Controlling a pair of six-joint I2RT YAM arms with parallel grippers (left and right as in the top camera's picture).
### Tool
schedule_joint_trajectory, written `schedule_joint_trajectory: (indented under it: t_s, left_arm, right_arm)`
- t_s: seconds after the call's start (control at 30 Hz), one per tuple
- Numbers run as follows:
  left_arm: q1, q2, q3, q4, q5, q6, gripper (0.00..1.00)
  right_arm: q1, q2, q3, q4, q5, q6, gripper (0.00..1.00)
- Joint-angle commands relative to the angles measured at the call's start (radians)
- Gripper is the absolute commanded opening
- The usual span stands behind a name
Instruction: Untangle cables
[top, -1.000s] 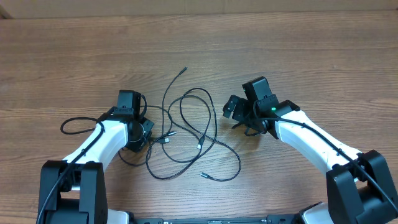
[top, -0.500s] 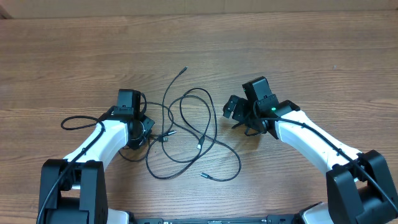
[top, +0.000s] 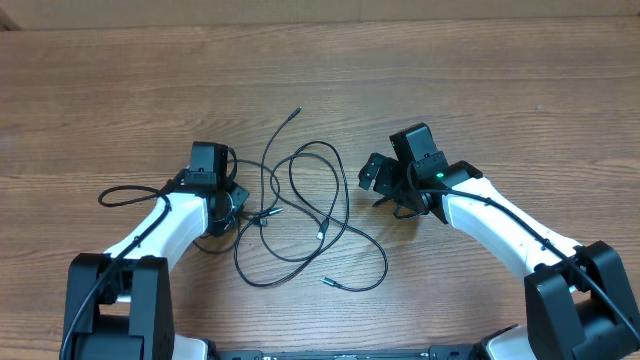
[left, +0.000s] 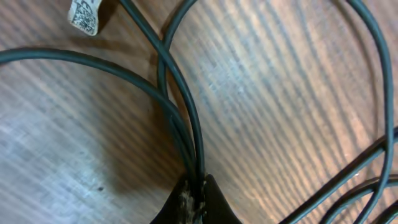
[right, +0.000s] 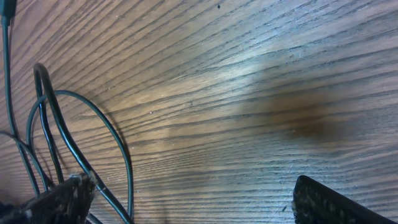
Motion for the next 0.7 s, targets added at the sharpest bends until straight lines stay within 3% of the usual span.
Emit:
schedule_joint_trajectory:
  t_s: [0.0,0.13,0.27,0.4,0.5,0.67]
  left_arm:
    - [0.019,0.029,0.009,-0.011,0.008,0.023,0.04]
    - [0.068,-0.045,0.157,-0.016,0.142,0.167,0.04]
    - [0.085,-0.112,0.293,-0.018,0.145,0.312,0.04]
    - [0.103,-0.147,0.393,-0.009,0.019,0.391,0.05]
    - [0.124,-0.145,0.422,0.055,-0.237,0.438,0.04]
    - [0.145,-0.089,0.422,0.06,-0.355,0.461,0.04]
  right_arm:
    - [-0.001,0.005,-0.002,0.003,0.0,0.001,1.0]
    - [-0.001,0.005,-0.002,0.003,0.0,0.001,1.0]
    - [-0.001,0.005,-0.002,0.003,0.0,0.001,1.0]
    - [-0.001,0.005,-0.002,0.003,0.0,0.001,1.0]
    - [-0.001,0.005,-0.002,0.003,0.0,0.001,1.0]
    - [-0.001,0.005,-0.002,0.003,0.0,0.001,1.0]
